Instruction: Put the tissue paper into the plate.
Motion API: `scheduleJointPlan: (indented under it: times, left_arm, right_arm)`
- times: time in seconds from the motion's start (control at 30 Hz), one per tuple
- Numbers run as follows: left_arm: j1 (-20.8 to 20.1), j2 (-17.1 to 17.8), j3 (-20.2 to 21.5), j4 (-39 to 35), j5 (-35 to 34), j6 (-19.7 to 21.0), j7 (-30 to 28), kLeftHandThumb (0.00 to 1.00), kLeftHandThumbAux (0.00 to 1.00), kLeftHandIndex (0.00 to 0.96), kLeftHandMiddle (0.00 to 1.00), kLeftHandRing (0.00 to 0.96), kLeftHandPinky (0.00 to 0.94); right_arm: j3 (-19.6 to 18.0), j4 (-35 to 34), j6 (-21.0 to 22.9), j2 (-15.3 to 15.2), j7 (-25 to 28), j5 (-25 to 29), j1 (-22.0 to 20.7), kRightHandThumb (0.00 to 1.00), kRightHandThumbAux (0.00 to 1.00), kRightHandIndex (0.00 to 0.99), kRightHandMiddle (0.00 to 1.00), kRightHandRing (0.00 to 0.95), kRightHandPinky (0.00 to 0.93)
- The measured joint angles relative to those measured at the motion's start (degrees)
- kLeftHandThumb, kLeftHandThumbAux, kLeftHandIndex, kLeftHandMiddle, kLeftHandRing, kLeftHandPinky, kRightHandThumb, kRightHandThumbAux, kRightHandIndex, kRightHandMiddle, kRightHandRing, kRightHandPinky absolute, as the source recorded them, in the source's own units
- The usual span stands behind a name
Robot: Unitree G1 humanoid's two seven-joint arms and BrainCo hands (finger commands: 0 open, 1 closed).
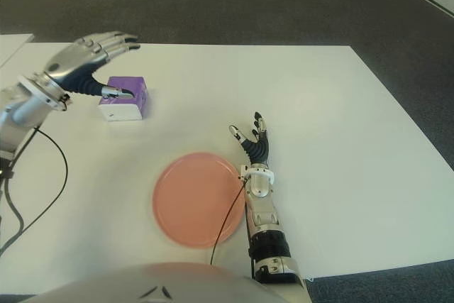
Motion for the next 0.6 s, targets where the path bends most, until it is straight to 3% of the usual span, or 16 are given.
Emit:
scheduleJointPlan:
  times: [0.33,0.6]
  left_arm:
    - [-9.36,-1.29,-15.2,23.63,17.77,14.65,14.18,0.26,0.113,0.0,0.0,0.0,0.0]
    - [-12.1,-8.48,-24.65,40.09,20.67,22.25,17.96,0.201,0.106,0.0,0.0,0.0,0.0]
  right_arm:
    - [-0.09,3.34,-1.92,-0.43,0.3,0.07,-0.8,0.184,0.619,0.062,0.01,0.0,0.001]
    - [0.11,5.84,-5.2,-1.86,2.01,0.06,-0.88,0.155,0.624,0.063,0.011,0.0,0.006]
